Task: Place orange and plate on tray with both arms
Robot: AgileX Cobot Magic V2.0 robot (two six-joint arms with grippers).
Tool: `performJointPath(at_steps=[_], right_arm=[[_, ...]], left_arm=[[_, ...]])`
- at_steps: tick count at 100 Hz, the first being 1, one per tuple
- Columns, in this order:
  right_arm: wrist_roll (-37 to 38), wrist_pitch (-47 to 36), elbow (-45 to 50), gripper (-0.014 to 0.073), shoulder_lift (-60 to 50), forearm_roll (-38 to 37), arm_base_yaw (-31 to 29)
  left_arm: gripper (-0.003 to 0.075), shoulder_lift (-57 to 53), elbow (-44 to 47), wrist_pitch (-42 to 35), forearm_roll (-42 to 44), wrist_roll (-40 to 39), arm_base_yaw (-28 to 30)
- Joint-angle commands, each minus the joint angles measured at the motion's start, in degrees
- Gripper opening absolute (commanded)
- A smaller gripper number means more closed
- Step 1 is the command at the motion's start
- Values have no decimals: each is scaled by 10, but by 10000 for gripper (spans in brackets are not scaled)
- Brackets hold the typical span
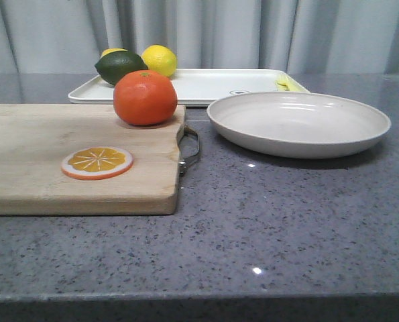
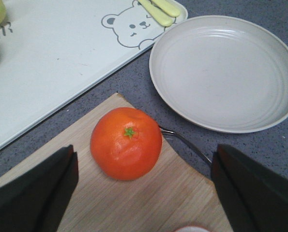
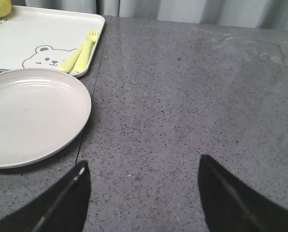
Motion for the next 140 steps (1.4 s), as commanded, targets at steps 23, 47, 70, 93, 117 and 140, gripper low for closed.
performJointPath(at_steps=[23, 47, 70, 93, 117, 140], right_arm=[[0, -26, -19, 486, 10, -6, 1], [0, -26, -19, 486, 10, -6, 1], [0, -26, -19, 486, 10, -6, 1], [0, -26, -19, 486, 10, -6, 1], [0, -26, -19, 486, 10, -6, 1], [0, -26, -19, 486, 10, -6, 1]], left_arm=[[608, 75, -79, -37, -13, 1, -12], [608, 107, -82, -46, -10, 1, -12], [608, 136, -82, -63, -9, 1, -12], [608, 167, -82, -71, -8, 1, -12], [607, 189, -82, -72, -7, 1, -12], [599, 189, -82, -72, -7, 1, -12]])
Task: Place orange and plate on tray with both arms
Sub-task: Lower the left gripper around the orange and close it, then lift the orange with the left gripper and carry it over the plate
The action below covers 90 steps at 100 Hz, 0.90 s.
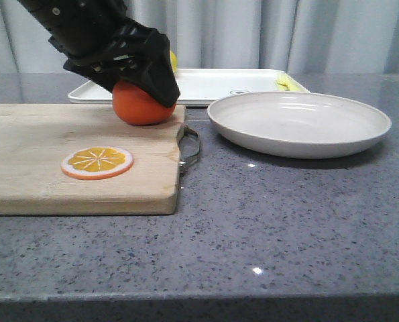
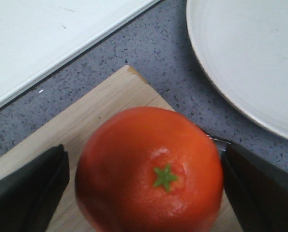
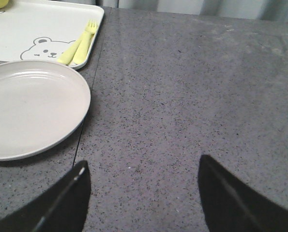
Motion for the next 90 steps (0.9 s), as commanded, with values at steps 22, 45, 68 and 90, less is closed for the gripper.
performJointPath(at_steps=[22, 45, 68, 90], right_arm=[[0, -40, -19, 486, 10, -6, 1], [0, -40, -19, 486, 10, -6, 1], [0, -43, -19, 486, 10, -6, 1], [0, -44, -19, 486, 10, -6, 1]], left_arm=[[461, -22, -19, -19, -9, 1, -4], [421, -22, -19, 1, -9, 1, -4], [421, -25, -37, 38, -9, 1, -4], [421, -25, -104, 105, -9, 1, -5]])
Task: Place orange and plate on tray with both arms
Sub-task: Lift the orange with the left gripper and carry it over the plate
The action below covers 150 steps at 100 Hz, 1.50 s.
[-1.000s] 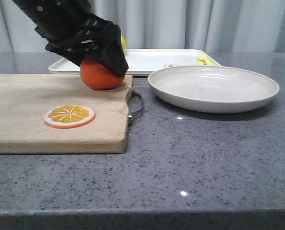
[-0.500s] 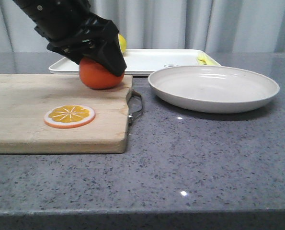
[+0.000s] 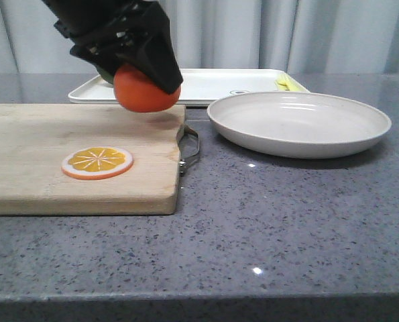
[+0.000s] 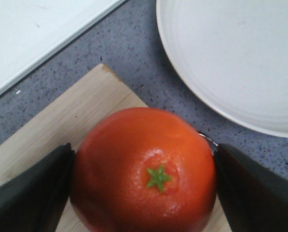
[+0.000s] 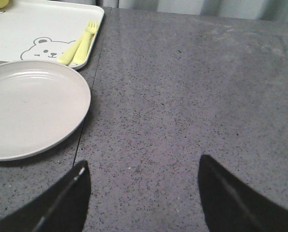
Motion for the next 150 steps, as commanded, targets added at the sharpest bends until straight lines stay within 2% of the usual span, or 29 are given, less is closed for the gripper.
performJointPath(at_steps=[1, 23, 40, 59, 106, 132, 150], right_arm=[[0, -44, -19, 486, 10, -6, 1], [0, -44, -19, 486, 10, -6, 1], [0, -44, -19, 486, 10, -6, 1], [0, -43, -19, 486, 10, -6, 1], [0, -42, -19, 486, 10, -6, 1], [0, -42, -19, 486, 10, -6, 1], [0, -41, -19, 486, 10, -6, 1]], left_arm=[[421, -25, -47, 6, -13, 1, -7], [421, -22, -96, 14, 10, 1, -56], [421, -8, -107, -50, 37, 1, -115], [421, 22, -108, -110, 37, 1, -151], [436, 103, -174, -86, 9, -3, -162], [533, 104, -175, -94, 9, -3, -169], [542, 104, -175, -97, 9, -3, -170]])
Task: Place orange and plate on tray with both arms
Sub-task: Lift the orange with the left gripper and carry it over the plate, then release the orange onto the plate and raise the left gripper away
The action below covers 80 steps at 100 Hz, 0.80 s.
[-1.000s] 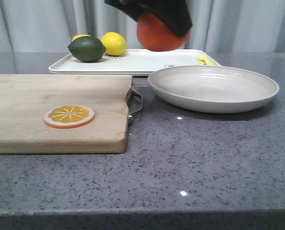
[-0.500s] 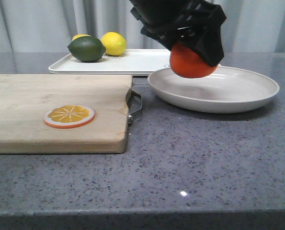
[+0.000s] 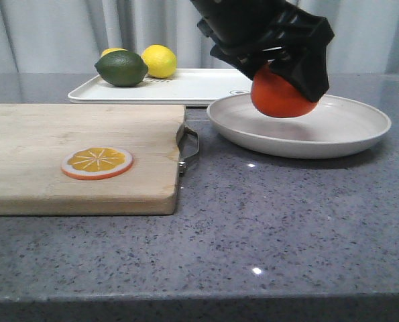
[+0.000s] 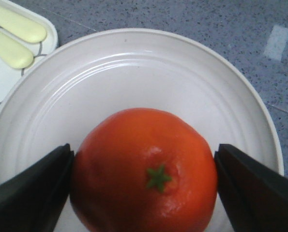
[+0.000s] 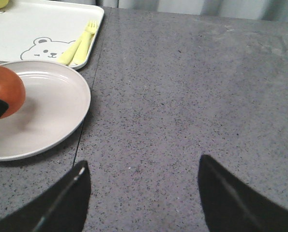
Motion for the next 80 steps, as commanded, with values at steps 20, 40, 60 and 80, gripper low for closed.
performJointPath(at_steps=[20, 40, 60, 80], right_arm=[[0, -39, -19, 486, 10, -6, 1], [0, -37, -19, 486, 10, -6, 1], [0, -33, -19, 486, 10, -6, 1], [0, -29, -19, 486, 10, -6, 1]], left_arm=[[637, -33, -20, -34, -17, -2, -5], [667, -33, -20, -37, -17, 1, -5], [665, -40, -20, -53, -17, 1, -5], [662, -75, -20, -67, -16, 1, -5]])
